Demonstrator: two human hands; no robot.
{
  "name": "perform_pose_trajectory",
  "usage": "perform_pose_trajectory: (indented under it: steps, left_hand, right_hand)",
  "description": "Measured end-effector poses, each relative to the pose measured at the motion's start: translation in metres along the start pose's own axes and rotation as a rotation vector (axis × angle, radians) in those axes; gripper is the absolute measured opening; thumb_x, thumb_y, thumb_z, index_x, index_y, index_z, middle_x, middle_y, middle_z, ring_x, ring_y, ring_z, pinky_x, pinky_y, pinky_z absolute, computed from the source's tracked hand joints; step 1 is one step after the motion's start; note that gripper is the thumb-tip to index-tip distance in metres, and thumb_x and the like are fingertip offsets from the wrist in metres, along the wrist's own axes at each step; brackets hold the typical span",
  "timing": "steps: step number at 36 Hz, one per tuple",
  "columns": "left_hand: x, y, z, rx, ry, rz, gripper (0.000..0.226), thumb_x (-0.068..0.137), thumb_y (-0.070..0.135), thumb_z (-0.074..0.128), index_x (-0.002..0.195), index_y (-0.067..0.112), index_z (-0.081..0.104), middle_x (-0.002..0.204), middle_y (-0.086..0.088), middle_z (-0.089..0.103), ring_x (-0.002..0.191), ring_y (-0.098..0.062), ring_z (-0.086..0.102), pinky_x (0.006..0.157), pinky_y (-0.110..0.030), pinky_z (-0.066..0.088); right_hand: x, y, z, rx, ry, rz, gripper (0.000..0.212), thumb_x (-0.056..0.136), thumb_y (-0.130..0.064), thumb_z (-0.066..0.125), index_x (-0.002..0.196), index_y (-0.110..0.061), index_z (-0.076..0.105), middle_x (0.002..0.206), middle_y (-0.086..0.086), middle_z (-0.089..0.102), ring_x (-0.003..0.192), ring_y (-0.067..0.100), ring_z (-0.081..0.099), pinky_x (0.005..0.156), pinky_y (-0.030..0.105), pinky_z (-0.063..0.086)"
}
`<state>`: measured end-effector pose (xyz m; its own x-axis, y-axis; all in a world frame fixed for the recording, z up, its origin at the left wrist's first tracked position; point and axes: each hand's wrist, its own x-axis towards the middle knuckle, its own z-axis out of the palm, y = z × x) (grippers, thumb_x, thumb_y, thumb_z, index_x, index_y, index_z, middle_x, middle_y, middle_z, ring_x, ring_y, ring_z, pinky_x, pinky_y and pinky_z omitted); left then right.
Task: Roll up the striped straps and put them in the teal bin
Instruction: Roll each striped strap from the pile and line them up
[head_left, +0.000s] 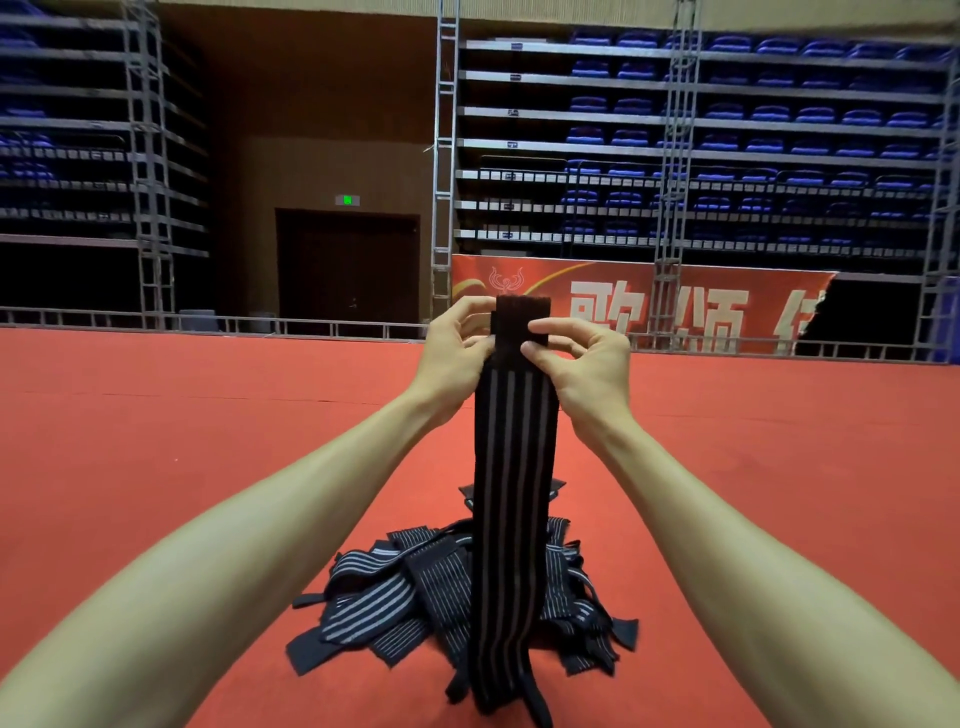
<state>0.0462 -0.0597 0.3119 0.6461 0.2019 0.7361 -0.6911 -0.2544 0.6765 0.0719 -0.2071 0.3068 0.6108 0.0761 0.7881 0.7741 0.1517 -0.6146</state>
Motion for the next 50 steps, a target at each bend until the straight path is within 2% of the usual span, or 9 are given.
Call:
perform_pose_trajectory:
  steps: [3,7,13,21,27,31,35,42,50]
  left_hand:
    - [-0.004,0.0,0.003,-0.038,-0.024,-0.009,0.029,0.091,-0.007,0.061,0.115,0.009,0.063,0.103,-0.008,0.072,0.072,-0.006,0.066,0.072,-0.028,0.056]
    - [-0.008,0.0,0.006,-0.11,-0.07,-0.048,0.025,0.099,0.001,0.052,0.109,0.019,0.066,0.109,-0.004,0.073,0.105,-0.019,0.068,0.091,-0.038,0.055]
    - [-0.01,0.001,0.006,-0.138,-0.053,-0.09,0.02,0.104,0.018,0.047,0.106,0.011,0.065,0.103,-0.007,0.069,0.097,-0.022,0.064,0.083,-0.033,0.053]
    - [-0.008,-0.002,0.003,-0.001,0.038,0.01,0.015,0.09,0.001,0.067,0.093,0.015,0.07,0.094,-0.003,0.072,0.088,-0.012,0.067,0.087,-0.033,0.056]
    - [-0.008,-0.005,0.006,-0.019,0.083,0.009,0.017,0.087,-0.001,0.069,0.089,0.016,0.071,0.097,-0.01,0.073,0.092,-0.017,0.066,0.089,-0.037,0.055]
    - [-0.009,-0.004,0.008,-0.062,0.139,-0.001,0.018,0.085,-0.003,0.07,0.083,0.016,0.069,0.089,-0.005,0.072,0.082,-0.011,0.065,0.078,-0.027,0.053]
    - [-0.009,-0.005,0.01,-0.092,0.155,-0.027,0.019,0.084,-0.005,0.07,0.082,0.014,0.067,0.087,-0.006,0.07,0.078,-0.012,0.064,0.076,-0.031,0.054]
    - [-0.01,0.0,0.008,-0.157,0.172,-0.105,0.029,0.082,-0.008,0.07,0.088,0.016,0.057,0.08,-0.008,0.063,0.073,-0.021,0.064,0.063,-0.035,0.055]
    - [-0.01,0.003,0.005,-0.192,0.137,-0.139,0.014,0.086,-0.003,0.07,0.088,0.01,0.064,0.082,-0.009,0.069,0.08,-0.024,0.067,0.08,-0.045,0.056]
  right_hand:
    - [-0.001,0.006,0.0,-0.059,0.037,-0.022,0.025,0.075,0.001,0.08,0.086,-0.021,0.075,0.078,-0.016,0.069,0.076,0.002,0.063,0.073,0.017,0.052]
    - [-0.001,0.011,-0.001,-0.088,0.059,-0.006,0.026,0.074,-0.004,0.082,0.084,-0.027,0.075,0.071,-0.024,0.065,0.072,-0.007,0.055,0.071,0.012,0.046]
    - [-0.005,0.007,-0.002,-0.068,0.039,-0.016,0.022,0.076,0.0,0.08,0.087,-0.018,0.074,0.082,-0.015,0.069,0.073,-0.015,0.062,0.068,0.004,0.043]
    - [-0.01,0.009,-0.003,0.065,0.013,0.058,0.021,0.08,0.005,0.076,0.086,-0.014,0.073,0.077,-0.004,0.07,0.067,-0.002,0.068,0.059,0.013,0.05]
    - [-0.01,0.013,-0.001,0.012,0.001,0.016,0.022,0.079,0.004,0.077,0.087,-0.016,0.072,0.085,-0.009,0.071,0.074,-0.001,0.068,0.066,0.016,0.053]
    - [-0.009,0.015,-0.001,-0.038,0.002,-0.044,0.029,0.076,0.004,0.079,0.087,-0.021,0.071,0.098,-0.005,0.065,0.079,-0.001,0.066,0.074,0.018,0.054]
    - [-0.008,0.015,-0.001,-0.04,0.013,-0.06,0.032,0.073,0.008,0.079,0.086,-0.02,0.071,0.101,-0.003,0.057,0.077,-0.006,0.062,0.074,0.014,0.051]
    - [-0.01,0.017,0.0,0.026,-0.029,0.012,0.031,0.076,0.011,0.075,0.089,-0.017,0.071,0.092,-0.002,0.071,0.077,0.0,0.068,0.071,0.017,0.053]
    - [-0.013,0.019,0.003,0.038,-0.019,0.025,0.033,0.075,0.011,0.075,0.086,-0.021,0.072,0.093,0.0,0.073,0.084,0.008,0.071,0.075,0.025,0.058]
